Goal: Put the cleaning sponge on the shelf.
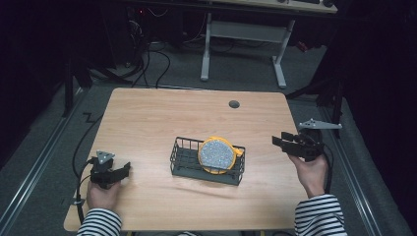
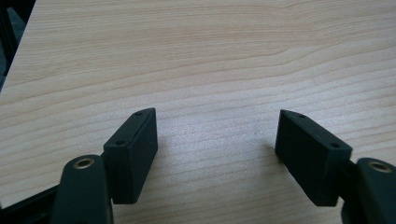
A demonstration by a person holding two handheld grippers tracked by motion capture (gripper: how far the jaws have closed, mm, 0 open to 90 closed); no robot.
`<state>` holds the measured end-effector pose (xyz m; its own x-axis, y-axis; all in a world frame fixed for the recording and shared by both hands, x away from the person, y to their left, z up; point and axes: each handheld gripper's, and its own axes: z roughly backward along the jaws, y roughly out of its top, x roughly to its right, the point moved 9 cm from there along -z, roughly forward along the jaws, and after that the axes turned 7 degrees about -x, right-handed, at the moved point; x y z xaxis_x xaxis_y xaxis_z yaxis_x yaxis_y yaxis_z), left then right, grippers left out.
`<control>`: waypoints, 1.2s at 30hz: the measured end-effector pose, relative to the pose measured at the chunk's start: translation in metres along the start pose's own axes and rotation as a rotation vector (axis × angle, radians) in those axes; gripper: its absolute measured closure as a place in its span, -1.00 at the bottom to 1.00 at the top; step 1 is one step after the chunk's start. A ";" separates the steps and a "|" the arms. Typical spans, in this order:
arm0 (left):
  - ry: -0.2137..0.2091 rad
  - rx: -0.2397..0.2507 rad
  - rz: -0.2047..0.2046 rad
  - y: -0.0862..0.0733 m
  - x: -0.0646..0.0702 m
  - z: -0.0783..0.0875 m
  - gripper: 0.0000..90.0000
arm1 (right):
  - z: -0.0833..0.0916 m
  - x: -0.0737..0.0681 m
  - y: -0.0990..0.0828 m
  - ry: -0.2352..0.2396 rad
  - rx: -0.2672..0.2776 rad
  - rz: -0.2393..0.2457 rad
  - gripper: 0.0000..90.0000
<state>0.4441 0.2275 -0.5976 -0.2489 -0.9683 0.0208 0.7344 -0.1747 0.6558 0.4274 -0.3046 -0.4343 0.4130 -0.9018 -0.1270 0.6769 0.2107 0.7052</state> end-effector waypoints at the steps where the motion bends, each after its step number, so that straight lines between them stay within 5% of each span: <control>1: 0.001 0.000 -0.001 0.000 0.000 0.000 -0.33 | 0.000 0.002 -0.003 -0.001 -0.002 -0.005 0.14; 36: 0.002 -0.001 -0.002 0.000 0.000 0.000 -0.34 | -0.021 0.027 -0.074 -0.008 -0.010 -0.135 0.17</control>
<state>0.4441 0.2274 -0.5977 -0.2491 -0.9683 0.0179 0.7347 -0.1769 0.6549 0.4011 -0.3366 -0.5042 0.3125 -0.9253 -0.2148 0.7319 0.0904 0.6753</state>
